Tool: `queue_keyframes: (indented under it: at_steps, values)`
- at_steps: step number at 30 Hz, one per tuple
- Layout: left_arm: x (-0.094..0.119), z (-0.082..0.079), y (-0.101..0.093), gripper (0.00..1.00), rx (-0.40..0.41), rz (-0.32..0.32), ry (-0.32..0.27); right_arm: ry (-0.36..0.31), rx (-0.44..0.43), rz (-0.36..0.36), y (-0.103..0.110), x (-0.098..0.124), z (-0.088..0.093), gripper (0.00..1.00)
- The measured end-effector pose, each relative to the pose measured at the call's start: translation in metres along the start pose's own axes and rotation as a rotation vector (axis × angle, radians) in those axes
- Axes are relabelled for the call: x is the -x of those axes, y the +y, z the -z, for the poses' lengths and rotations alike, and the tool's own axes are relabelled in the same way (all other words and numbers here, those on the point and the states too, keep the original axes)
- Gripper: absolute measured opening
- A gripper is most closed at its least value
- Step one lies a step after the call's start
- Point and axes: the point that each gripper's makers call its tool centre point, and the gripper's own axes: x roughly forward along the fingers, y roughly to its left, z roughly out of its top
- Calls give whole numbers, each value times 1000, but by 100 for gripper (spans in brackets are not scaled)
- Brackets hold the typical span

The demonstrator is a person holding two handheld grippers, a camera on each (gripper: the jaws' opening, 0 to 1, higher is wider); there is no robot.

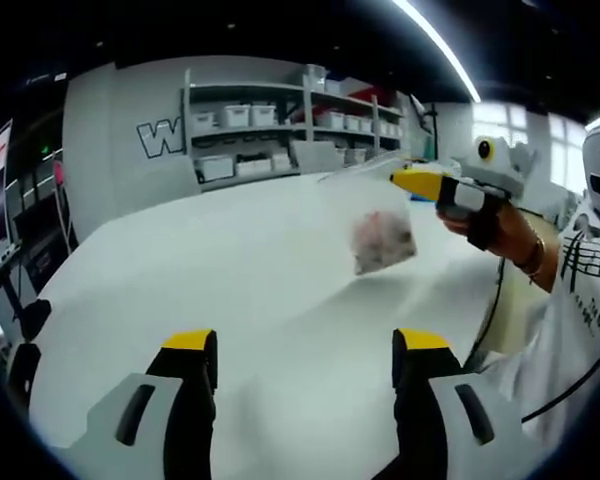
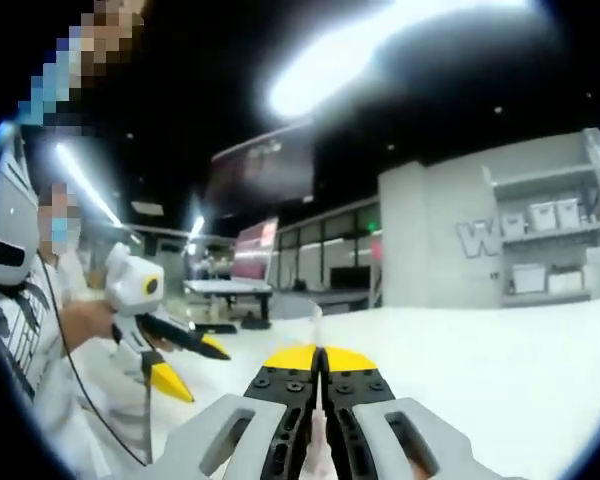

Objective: Open the resealable bag by pulling the two sides of the seal apart until the entire bag opening is separated and visibly accessible.

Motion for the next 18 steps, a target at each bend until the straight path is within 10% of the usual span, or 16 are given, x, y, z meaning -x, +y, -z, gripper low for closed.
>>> queue_keyframes:
  at_steps: [18]
  values:
    - [4,5,1,67,-36,-7,21,68,71,-97,27,-4,17,0]
